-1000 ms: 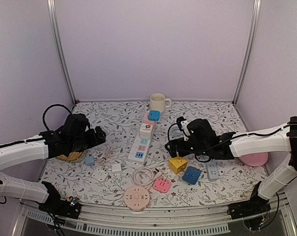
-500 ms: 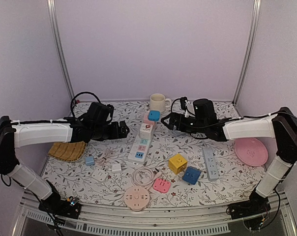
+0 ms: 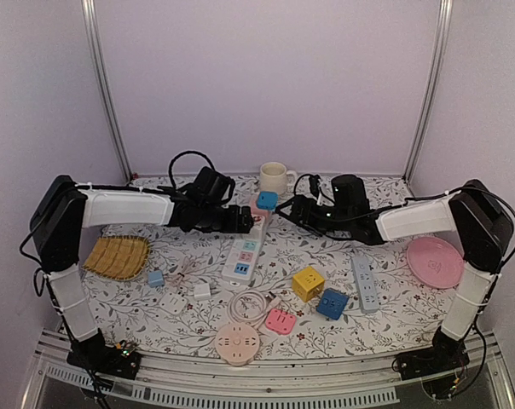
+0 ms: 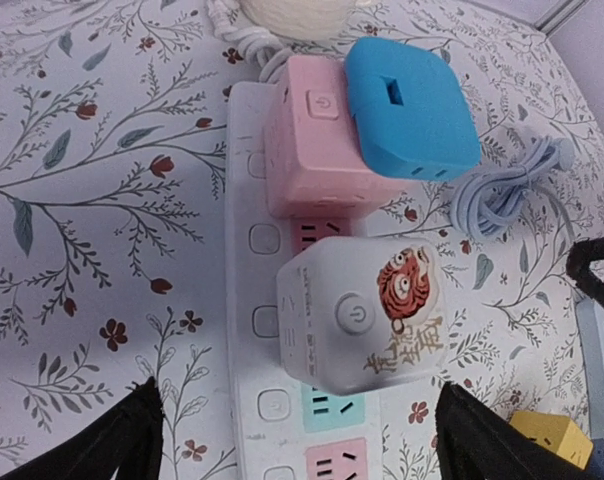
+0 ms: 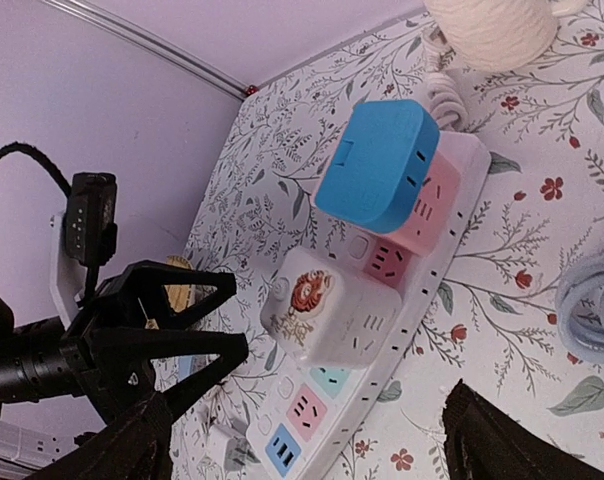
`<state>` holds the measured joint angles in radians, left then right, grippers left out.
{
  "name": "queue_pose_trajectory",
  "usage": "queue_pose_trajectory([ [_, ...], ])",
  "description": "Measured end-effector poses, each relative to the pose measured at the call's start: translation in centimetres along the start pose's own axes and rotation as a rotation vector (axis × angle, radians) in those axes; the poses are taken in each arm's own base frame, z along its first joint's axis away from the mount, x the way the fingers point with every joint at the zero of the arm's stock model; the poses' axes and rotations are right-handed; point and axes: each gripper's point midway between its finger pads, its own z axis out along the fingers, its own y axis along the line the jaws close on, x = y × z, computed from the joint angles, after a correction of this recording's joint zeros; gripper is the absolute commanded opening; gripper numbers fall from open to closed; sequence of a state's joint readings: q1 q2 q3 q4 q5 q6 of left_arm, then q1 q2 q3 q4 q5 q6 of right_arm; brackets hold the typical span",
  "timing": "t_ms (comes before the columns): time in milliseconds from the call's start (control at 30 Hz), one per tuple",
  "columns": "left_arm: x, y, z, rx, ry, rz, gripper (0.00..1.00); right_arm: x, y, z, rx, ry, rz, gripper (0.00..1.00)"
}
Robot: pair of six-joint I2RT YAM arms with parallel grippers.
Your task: Pull the plug off the socket
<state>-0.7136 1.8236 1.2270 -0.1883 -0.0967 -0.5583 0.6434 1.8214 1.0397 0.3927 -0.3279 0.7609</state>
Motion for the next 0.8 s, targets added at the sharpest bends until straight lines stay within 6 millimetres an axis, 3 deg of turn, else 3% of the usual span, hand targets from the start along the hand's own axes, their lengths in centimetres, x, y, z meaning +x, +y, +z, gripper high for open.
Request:
queue_pose_trajectory([
  [233,-0.2,-2.6,2.7,-0.057,0.015,0.092,0.95,2.2,-2.4,-3.0,0.048,0.015,0.035,0.96],
  [400,1.1,-2.9,5.1,-0.119,0.066,0.15,0.93,2.2,-2.1,-5.4,0.048,-0.015,0.03,0.96],
  [567,1.6,-1.5,6.5,-0.211,0.091,0.192,0.78,2.3,-1.8,-6.7,0.044,-0.038,0.023,0.96],
  [800,1.5,-2.1,6.1,-0.233,0.084,0.245,0.5,3.0,-2.8,-7.0,0.07,-0.035,0.03,0.95],
])
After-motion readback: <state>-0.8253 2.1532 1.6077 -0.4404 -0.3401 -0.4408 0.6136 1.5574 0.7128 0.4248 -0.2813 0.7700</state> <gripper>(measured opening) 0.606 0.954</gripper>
